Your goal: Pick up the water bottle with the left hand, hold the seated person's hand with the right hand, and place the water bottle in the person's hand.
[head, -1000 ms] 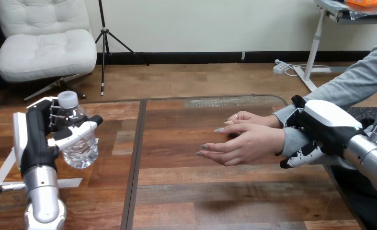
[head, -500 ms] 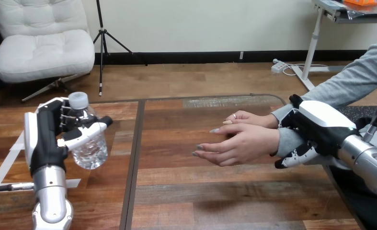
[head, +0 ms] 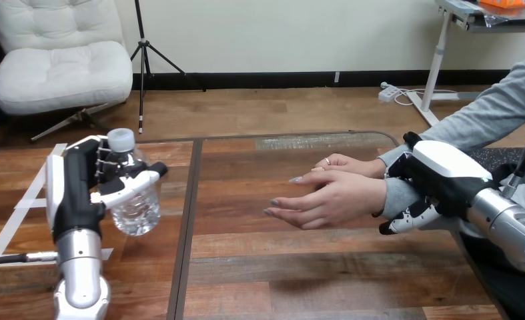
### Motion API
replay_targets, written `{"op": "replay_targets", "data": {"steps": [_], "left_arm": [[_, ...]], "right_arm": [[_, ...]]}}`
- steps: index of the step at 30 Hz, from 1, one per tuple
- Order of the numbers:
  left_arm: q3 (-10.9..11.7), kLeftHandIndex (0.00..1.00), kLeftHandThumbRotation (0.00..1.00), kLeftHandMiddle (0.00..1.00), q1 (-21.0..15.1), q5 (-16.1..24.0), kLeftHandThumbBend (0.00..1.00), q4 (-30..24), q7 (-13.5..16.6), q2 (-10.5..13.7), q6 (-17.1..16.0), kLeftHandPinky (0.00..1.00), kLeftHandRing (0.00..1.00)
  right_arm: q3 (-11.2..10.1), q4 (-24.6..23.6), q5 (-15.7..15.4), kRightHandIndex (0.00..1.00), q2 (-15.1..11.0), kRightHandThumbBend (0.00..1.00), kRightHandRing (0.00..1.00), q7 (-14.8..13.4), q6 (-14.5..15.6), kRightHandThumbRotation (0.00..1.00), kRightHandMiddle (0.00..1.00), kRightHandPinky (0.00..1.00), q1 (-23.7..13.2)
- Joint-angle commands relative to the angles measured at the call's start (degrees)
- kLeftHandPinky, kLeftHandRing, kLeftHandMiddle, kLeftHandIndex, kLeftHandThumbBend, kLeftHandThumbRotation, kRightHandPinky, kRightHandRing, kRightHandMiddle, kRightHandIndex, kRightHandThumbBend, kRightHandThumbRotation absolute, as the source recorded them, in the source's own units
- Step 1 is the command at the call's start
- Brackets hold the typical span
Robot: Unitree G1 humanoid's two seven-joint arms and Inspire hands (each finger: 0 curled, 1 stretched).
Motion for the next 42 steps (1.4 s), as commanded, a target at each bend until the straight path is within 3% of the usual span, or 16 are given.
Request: {"op": "replay_targets", "data": {"steps": [1,42], "left_arm": [[-0.64,0.43,0.0,0.43,-4.65,-0.03,0.7,-4.81,-0.6,-0.73,-0.46,0.37,0.4],[-3.26,0.43,0.0,0.44,-9.23,0.34,0.69,-3.0,-2.71,-6.49,-0.64,0.37,0.4]], "right_arm": [[-2.19,-3.14,1.91,0.27,1.19,0.69,0.21,-1.3,-1.53,0.0,0.26,0.17,-5.81],[-2.85,-3.43,2.5,0.26,1.75,0.69,0.2,-0.71,-1.87,0.0,0.25,0.16,-5.96]]}}
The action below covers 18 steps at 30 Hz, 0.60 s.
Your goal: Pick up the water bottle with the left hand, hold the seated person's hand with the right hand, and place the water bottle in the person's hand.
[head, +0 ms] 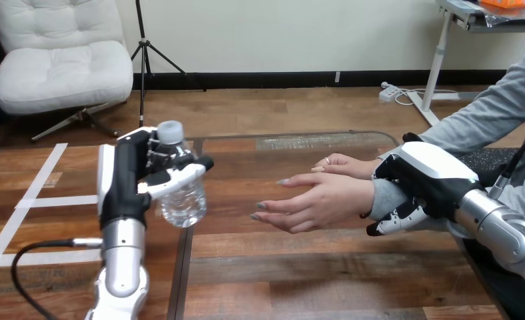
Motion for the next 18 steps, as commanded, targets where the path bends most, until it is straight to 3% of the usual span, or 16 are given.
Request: {"op": "replay_targets", "data": {"steps": [1,18], "left_arm": [[-0.56,0.43,0.0,0.44,-6.78,0.19,0.69,-2.31,-0.14,-0.51,-0.72,0.37,0.4],[-1.46,0.43,0.0,0.44,-8.66,0.37,0.68,-0.84,-1.52,-2.45,-1.36,0.37,0.4]], "right_arm": [[-2.81,-3.25,2.46,0.26,-0.12,0.69,0.2,-0.72,-1.0,0.0,0.25,0.16,-5.95],[-2.67,-3.68,2.14,0.27,-0.1,0.69,0.21,-1.08,-1.03,0.0,0.26,0.17,-5.94]]}}
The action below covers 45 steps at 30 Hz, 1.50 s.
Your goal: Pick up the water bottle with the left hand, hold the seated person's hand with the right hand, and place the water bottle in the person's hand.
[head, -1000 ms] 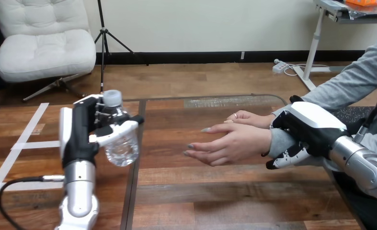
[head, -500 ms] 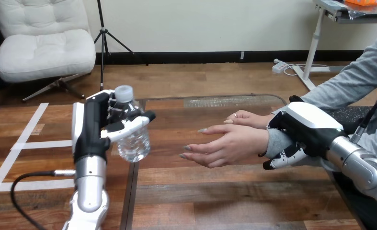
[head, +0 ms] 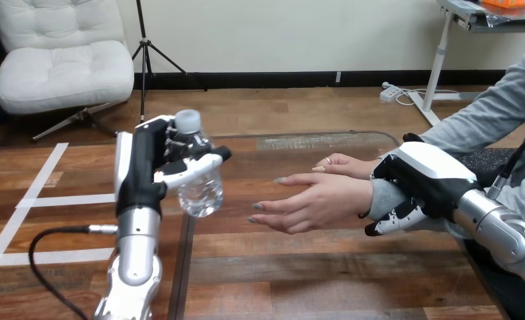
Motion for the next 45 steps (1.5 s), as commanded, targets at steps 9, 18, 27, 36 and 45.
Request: {"op": "replay_targets", "data": {"steps": [9,18,27,36,45], "left_arm": [[-1.41,0.43,0.0,0.44,-6.85,0.26,0.69,-0.22,-0.66,-1.36,-1.62,0.37,0.4],[-1.58,0.42,0.0,0.43,-7.39,-0.22,0.69,0.28,-1.48,-2.67,-1.67,0.37,0.4],[-2.06,0.42,0.0,0.43,-7.3,-0.13,0.69,-0.52,-2.17,-3.95,-0.93,0.37,0.4],[-2.48,0.42,0.0,0.43,-7.28,-0.14,0.69,-0.84,-3.1,-5.27,-0.46,0.37,0.4],[-3.2,0.42,0.0,0.43,-7.16,-0.2,0.7,-1.03,-4.21,-6.37,-0.58,0.37,0.4]], "right_arm": [[-2.76,-4.07,2.29,0.27,-0.27,0.69,0.22,-0.74,-0.82,0.0,0.27,0.18,-5.87],[-2.73,-4.36,2.26,0.27,-0.26,0.7,0.22,-0.86,-1.19,0.0,0.27,0.18,-5.84],[-2.59,-4.41,2.06,0.27,-0.17,0.7,0.22,-1.0,-1.06,0.0,0.27,0.18,-5.87],[-2.49,-4.71,1.88,0.27,-0.16,0.7,0.22,-1.14,-0.88,0.0,0.27,0.19,-5.78],[-2.61,-4.96,2.08,0.27,-0.2,0.69,0.22,-0.79,-0.62,0.0,0.27,0.18,-5.6]]}}
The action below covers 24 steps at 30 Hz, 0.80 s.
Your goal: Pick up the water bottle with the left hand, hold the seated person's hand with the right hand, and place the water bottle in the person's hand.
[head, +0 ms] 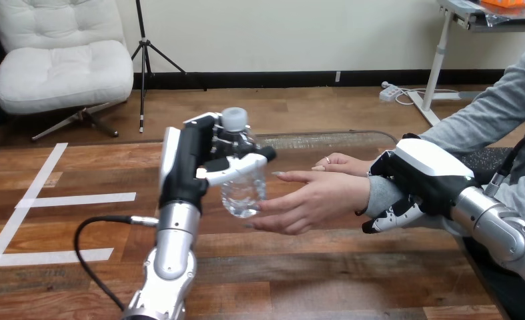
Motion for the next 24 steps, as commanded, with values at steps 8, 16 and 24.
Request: {"op": "replay_targets", "data": {"steps": [8,16,24], "left_arm": [[-1.1,0.42,0.0,0.43,-4.68,-0.13,0.7,-1.83,-0.95,-1.66,-1.26,0.37,0.41],[-1.22,0.42,0.0,0.43,-4.55,-0.45,0.7,-1.13,-1.87,-2.68,-2.87,0.36,0.4],[-1.44,0.41,0.0,0.42,-4.6,-0.1,0.71,-0.81,-2.06,-3.45,-2.8,0.35,0.39]], "right_arm": [[-2.76,-3.94,2.3,0.27,-0.25,0.69,0.22,-0.36,-0.26,0.0,0.27,0.18,-5.48],[-2.87,-4.03,2.38,0.27,-0.29,0.69,0.22,-0.41,-0.49,0.0,0.27,0.18,-5.38],[-2.77,-4.17,2.15,0.27,-0.34,0.7,0.22,-0.82,-0.8,0.0,0.27,0.19,-5.33]]}}
